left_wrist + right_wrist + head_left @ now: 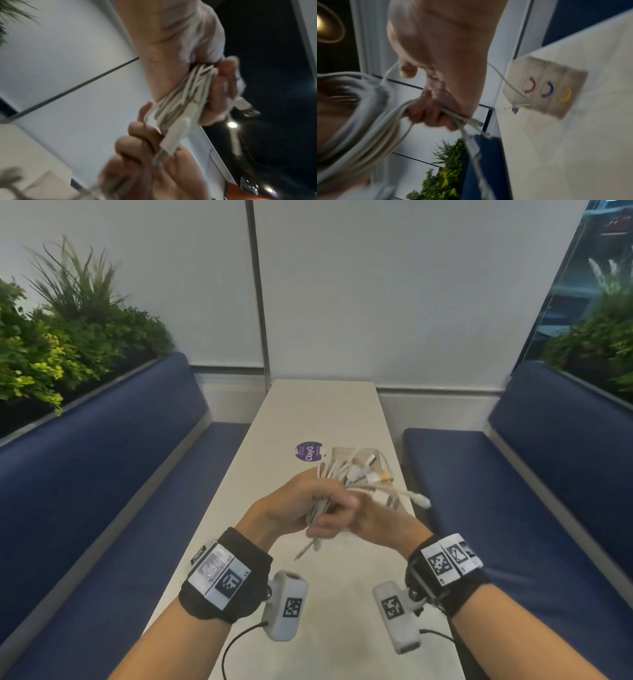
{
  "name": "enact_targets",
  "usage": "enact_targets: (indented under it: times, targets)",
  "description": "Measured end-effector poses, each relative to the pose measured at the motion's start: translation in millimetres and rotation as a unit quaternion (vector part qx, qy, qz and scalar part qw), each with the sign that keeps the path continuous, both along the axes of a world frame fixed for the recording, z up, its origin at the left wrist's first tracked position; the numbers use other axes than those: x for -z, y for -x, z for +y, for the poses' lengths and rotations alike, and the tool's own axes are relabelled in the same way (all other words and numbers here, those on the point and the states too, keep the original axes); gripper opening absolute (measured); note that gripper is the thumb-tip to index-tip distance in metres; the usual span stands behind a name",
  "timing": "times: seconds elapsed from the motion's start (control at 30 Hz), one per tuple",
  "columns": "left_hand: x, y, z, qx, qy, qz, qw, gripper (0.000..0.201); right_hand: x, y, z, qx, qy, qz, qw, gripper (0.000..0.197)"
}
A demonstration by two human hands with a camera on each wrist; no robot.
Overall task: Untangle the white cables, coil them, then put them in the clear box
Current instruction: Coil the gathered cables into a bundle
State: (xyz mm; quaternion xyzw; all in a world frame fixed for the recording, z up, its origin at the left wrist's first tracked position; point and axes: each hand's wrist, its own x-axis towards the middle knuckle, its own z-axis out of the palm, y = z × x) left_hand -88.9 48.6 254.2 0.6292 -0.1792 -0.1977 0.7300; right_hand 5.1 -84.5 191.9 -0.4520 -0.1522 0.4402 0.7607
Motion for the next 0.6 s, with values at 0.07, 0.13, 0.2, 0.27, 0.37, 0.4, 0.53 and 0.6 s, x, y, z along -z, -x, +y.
enact_targets:
  times: [0.07,0.13,0.2,0.27,0.37,0.4,0.53,0.6]
  targets:
    - [-5.3,6.4,7.9,0.078,-0.029,0.012,0.996,0.014,-8.2,-7.8,-10.4,-0.062,0.075,0.007,0.995,0.035]
    - [-8.4,10.8,11.5,0.134,-0.096,0.013,0.986,0.021,-14.0,-15.5,-17.5,-0.153,0.105,0.003,0.983,0.037]
    - [-9.1,12.0,12.7,0.174,-0.165,-0.004,0.971,0.033,-16.7,-22.9,-19.9,-0.214,0.085,0.011,0.973,0.056]
    - [-7.7,11.0,14.5,0.187,-0.224,-0.021,0.956,0.045,-16.5,-28.5,-19.9,-0.241,0.069,0.014,0.968,0.091]
    - [-5.4,6.4,15.1,0.181,-0.289,-0.025,0.94,0.06,-20.6,-32.2,-23.1,-0.301,0.059,-0.034,0.951,0.103]
    - [-3.1,3.9,15.4,0.173,-0.302,-0.022,0.937,0.059,-24.2,-29.5,-23.6,-0.314,0.069,-0.087,0.943,0.089]
    - [10.6,-3.2,19.8,0.09,-0.344,0.007,0.935,0.052,-46.2,-10.4,-18.1,-0.296,0.221,-0.356,0.858,0.043]
    - [15.3,-4.4,21.6,0.041,-0.331,0.025,0.942,0.043,-52.6,-4.0,-15.5,-0.274,0.246,-0.427,0.826,0.022]
